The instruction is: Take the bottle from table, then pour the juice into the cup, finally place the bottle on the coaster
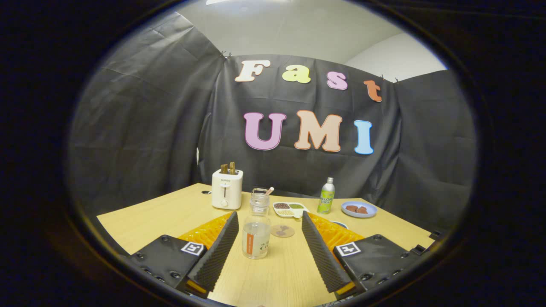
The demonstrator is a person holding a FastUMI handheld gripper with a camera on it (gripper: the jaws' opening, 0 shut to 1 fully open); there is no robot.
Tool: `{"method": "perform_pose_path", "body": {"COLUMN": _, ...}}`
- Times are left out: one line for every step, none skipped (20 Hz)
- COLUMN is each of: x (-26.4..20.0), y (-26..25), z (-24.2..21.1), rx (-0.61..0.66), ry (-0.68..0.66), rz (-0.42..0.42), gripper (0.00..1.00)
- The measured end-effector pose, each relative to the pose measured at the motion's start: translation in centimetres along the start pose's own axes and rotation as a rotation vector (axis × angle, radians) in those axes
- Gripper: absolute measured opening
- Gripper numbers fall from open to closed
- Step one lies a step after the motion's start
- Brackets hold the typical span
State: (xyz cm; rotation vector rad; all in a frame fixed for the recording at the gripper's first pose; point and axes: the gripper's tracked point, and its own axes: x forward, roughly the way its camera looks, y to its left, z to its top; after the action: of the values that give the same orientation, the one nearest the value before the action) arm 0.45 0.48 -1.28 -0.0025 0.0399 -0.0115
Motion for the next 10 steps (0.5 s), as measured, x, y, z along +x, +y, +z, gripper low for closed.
{"method": "perform_pose_path", "body": {"x": 0.1, "y": -0.1, "z": -0.2, "rx": 0.002, "ry": 0.009, "rz": -0.004, "gripper": 0.95}}
{"method": "perform_pose_path", "body": {"x": 0.3, "y": -0.1, "z": -0.6, "rx": 0.003, "ry": 0.022, "rz": -0.009, "gripper": 0.95}}
{"method": "perform_pose_path", "body": {"x": 0.4, "y": -0.3, "z": -1.0, "rx": 0.004, "ry": 0.039, "rz": -0.017, "gripper": 0.95}}
{"method": "perform_pose_path", "body": {"x": 0.6, "y": -0.5, "z": -1.2, "rx": 0.007, "ry": 0.053, "rz": -0.027, "gripper": 0.95}}
{"method": "perform_pose_path", "body": {"x": 0.7, "y": -0.4, "z": -1.0, "rx": 0.015, "ry": 0.065, "rz": -0.035, "gripper": 0.95}}
{"method": "perform_pose_path", "body": {"x": 0.9, "y": -0.4, "z": -0.8, "rx": 0.026, "ry": 0.070, "rz": -0.044, "gripper": 0.95}}
{"method": "perform_pose_path", "body": {"x": 1.1, "y": -0.5, "z": -0.4, "rx": 0.033, "ry": 0.071, "rz": -0.056, "gripper": 0.95}}
{"method": "perform_pose_path", "body": {"x": 1.3, "y": -0.6, "z": 0.0, "rx": 0.039, "ry": 0.074, "rz": -0.074, "gripper": 0.95}}
{"method": "perform_pose_path", "body": {"x": 1.4, "y": -0.8, "z": 0.0, "rx": 0.051, "ry": 0.089, "rz": -0.098, "gripper": 0.94}}
{"method": "perform_pose_path", "body": {"x": 1.7, "y": -0.8, "z": -0.1, "rx": 0.071, "ry": 0.105, "rz": -0.117, "gripper": 0.94}}
